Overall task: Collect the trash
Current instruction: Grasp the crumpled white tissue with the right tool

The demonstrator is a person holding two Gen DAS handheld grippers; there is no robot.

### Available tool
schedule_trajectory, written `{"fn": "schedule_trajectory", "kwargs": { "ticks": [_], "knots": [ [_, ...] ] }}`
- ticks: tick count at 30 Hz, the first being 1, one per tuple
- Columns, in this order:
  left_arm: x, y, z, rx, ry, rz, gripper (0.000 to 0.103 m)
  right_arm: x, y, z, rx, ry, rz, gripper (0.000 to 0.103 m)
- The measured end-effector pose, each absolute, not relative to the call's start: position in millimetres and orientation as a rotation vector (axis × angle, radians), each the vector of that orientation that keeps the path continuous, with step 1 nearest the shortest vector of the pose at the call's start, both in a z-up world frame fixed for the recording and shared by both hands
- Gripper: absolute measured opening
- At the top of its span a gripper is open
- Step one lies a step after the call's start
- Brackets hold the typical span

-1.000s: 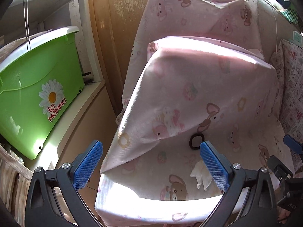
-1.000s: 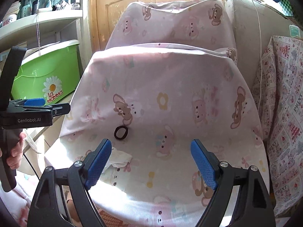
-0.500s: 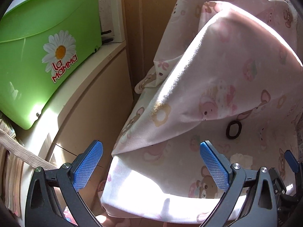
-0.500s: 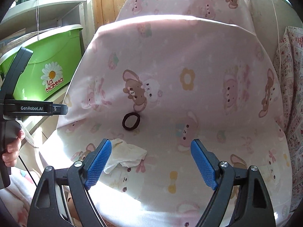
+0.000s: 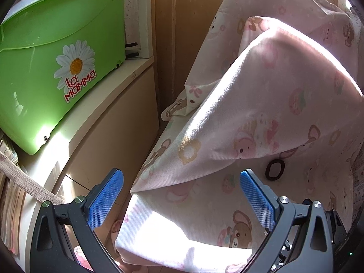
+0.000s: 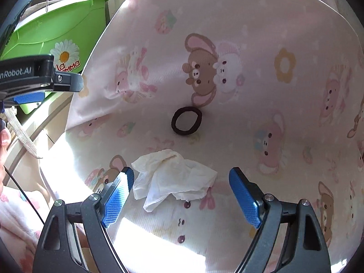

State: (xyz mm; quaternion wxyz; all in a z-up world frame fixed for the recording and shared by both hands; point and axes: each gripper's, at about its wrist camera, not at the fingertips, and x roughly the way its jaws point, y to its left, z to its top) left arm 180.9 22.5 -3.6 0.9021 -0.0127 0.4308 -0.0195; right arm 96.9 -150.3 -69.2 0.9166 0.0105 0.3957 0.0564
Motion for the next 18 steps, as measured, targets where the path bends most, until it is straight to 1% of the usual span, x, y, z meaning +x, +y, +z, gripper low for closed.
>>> {"fn": "schedule_trajectory", "kwargs": {
  "ticks": [5, 7, 9, 10, 11, 12, 15, 18],
  "knots": [
    [177.7, 9.4, 0.4, 0.056, 0.842, -0.031, 0.102, 102.3, -147.6, -77.5, 0.021, 0.836, 0.133, 0.087],
    [176.4, 3.6, 1.8, 0.068, 0.823, -0.050, 0.102, 102.1, -148.6, -78.1, 0.023, 0.827, 0.140, 0.082],
    [174.7, -1.7, 3.0, 0.079, 0.805, -0.051, 0.102, 102.6, -147.7, -79.3, 0.006, 0.837, 0.146, 0.056],
    [173.6, -2.8, 3.5, 0.074, 0.792, -0.030, 0.102, 102.0, -147.9, -78.8, -0.009, 0.831, 0.140, 0.052],
    [173.5, -2.9, 3.2, 0.062, 0.785, -0.018, 0.102, 101.4, -148.5, -78.6, -0.012, 0.829, 0.144, 0.033],
    [173.8, -2.5, 2.5, 0.044, 0.782, -0.023, 0.102, 100.7, -150.4, -78.2, -0.004, 0.828, 0.147, 0.019],
    [175.0, -8.2, 0.9, 0.049, 0.774, -0.043, 0.102, 97.7, -163.1, -71.8, 0.065, 0.820, 0.166, 0.014],
    [171.0, -22.2, 0.9, 0.099, 0.737, -0.066, 0.101, 92.8, -176.3, -63.2, 0.079, 0.794, 0.141, 0.014]
  ]
}}
